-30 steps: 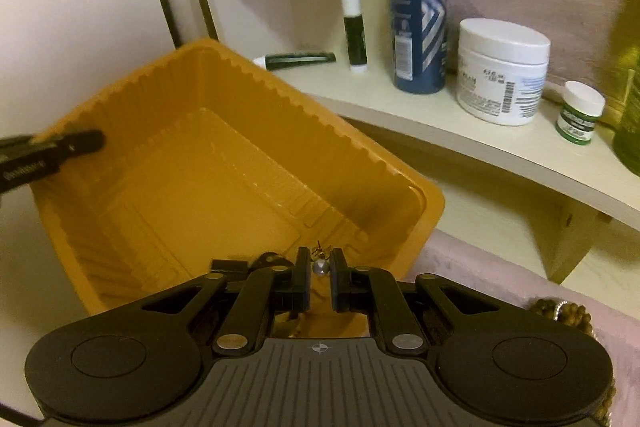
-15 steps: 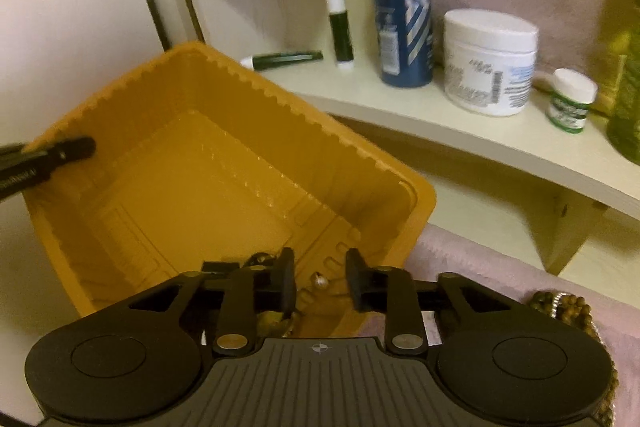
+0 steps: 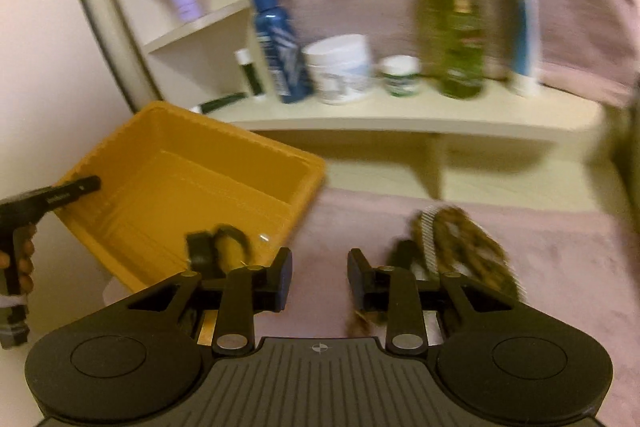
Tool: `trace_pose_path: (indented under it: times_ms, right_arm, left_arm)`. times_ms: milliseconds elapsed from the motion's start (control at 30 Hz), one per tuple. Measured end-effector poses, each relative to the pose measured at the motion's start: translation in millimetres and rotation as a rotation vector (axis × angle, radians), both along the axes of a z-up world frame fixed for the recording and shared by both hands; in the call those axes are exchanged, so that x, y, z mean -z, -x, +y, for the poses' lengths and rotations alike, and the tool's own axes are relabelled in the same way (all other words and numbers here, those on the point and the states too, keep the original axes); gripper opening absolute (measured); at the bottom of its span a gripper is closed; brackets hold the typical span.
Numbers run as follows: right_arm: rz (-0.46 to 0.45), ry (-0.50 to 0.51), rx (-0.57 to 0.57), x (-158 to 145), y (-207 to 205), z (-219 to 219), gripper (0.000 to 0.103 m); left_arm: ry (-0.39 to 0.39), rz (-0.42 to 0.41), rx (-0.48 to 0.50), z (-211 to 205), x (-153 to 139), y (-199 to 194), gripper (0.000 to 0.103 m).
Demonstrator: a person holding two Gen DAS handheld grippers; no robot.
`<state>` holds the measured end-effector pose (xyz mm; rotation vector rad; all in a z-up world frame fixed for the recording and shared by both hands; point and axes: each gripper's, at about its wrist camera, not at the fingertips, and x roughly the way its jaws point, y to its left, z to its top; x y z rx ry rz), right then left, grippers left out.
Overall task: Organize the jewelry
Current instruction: 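Return the right tool to the pile and pinch another small gold earring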
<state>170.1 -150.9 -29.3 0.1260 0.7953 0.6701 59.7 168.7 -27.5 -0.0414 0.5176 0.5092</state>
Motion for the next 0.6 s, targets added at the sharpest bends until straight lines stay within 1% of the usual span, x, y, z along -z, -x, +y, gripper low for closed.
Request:
trace_pose_path:
  times_ms: [167,267,400,600]
  right_arm:
    - [0.027,0.034,0.063,4,15,-33,0.031]
    - [0.035,0.055,0.082,6,24,-45,0.031]
    - [0.049,0.081,0.091,11,33,-54,0.031]
    - [0.070,0.106,0.085,20,41,-56,0.031]
  left_arm:
    - [0.000,0.000,0.000,0,0,0,0.014]
    - [0.000,0.001,0.001,0,0,0,0.014]
    - [-0.004,0.003,0.002,0,-1,0,0.014]
    - [-0.010,0.002,0.003,-1,-1,1,0.014]
